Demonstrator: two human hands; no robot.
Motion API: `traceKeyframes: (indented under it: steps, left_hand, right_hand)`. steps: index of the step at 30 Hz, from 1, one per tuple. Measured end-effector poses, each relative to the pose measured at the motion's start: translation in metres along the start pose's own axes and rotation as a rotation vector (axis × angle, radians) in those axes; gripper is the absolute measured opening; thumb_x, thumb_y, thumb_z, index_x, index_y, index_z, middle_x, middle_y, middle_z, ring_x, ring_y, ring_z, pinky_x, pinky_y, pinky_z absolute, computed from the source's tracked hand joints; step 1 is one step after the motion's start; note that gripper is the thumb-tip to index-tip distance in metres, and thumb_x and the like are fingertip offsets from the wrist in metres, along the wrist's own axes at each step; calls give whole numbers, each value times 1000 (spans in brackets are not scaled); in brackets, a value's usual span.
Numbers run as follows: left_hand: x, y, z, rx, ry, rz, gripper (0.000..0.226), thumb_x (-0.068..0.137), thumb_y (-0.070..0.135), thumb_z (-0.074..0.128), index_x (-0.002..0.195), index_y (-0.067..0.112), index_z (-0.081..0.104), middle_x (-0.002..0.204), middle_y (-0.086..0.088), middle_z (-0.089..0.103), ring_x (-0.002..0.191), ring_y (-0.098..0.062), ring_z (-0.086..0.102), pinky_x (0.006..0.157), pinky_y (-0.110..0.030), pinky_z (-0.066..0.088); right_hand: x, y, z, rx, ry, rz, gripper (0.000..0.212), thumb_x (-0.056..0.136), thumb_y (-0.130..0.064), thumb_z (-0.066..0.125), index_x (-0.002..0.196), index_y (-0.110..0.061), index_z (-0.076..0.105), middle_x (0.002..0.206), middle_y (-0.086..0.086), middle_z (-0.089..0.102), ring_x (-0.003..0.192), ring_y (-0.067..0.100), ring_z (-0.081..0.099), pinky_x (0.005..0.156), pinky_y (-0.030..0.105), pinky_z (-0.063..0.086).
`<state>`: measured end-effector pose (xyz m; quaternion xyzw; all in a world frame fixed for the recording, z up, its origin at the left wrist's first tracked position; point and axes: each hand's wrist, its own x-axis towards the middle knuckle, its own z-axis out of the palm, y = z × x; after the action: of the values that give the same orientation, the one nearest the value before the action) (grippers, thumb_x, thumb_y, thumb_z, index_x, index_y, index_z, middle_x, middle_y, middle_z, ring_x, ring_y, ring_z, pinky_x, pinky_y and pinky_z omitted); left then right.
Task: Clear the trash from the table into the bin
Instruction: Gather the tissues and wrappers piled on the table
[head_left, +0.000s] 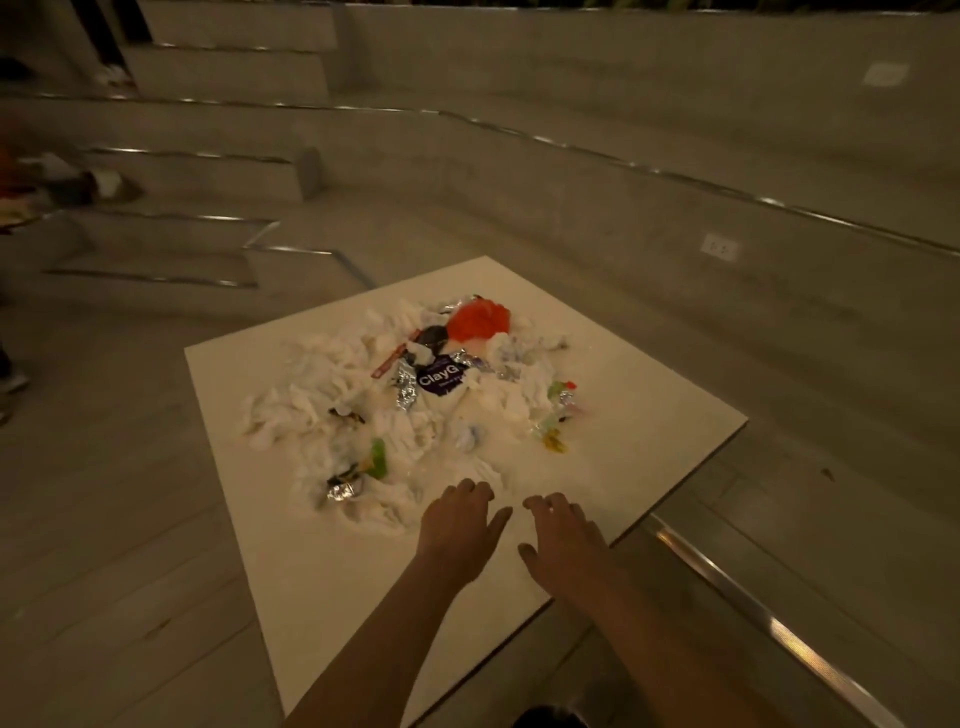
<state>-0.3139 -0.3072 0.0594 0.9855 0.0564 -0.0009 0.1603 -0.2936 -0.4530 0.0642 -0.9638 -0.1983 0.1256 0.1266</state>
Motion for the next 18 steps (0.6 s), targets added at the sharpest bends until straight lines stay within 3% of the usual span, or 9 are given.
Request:
traceKeyframes:
  steps: [7, 11, 15, 18]
  left_hand:
    - [46, -80, 10, 31, 38, 9, 40, 93, 47, 39, 125, 23, 46, 127, 2, 49, 114, -17, 49, 90, -30, 45]
    - [76, -104, 18, 59, 60, -13, 44, 92, 42, 45, 132, 28, 38, 139, 3, 37, 123, -17, 41, 97, -31, 41]
    - [109, -127, 24, 113, -17, -32, 56, 92, 44, 46, 141, 32, 22, 152, -4, 22, 138, -25, 27, 111, -41, 31]
    - [124, -138, 28, 148, -82, -38, 64, 92, 48, 42, 145, 37, 8, 157, -7, 2, 145, -32, 9, 114, -50, 25]
  right_hand:
    - [59, -34, 37, 68, -39, 40, 88, 80, -64, 55, 146, -30, 9, 156, 1, 8, 137, 29, 27, 106, 44, 34]
    - [87, -41, 54, 113, -86, 78, 110, 62, -82, 54, 147, -40, -3, 159, 0, -14, 146, 31, 6, 109, 51, 27]
    - [113, -46, 69, 90, -110, 117, 107, 61, -81, 55, 145, -45, 1, 159, 2, -14, 147, 32, -7, 114, 52, 16]
    - [117, -45, 76, 29, -66, 92, 88, 70, -76, 51, 143, -46, 13, 158, 1, 1, 146, 26, 3, 113, 46, 20]
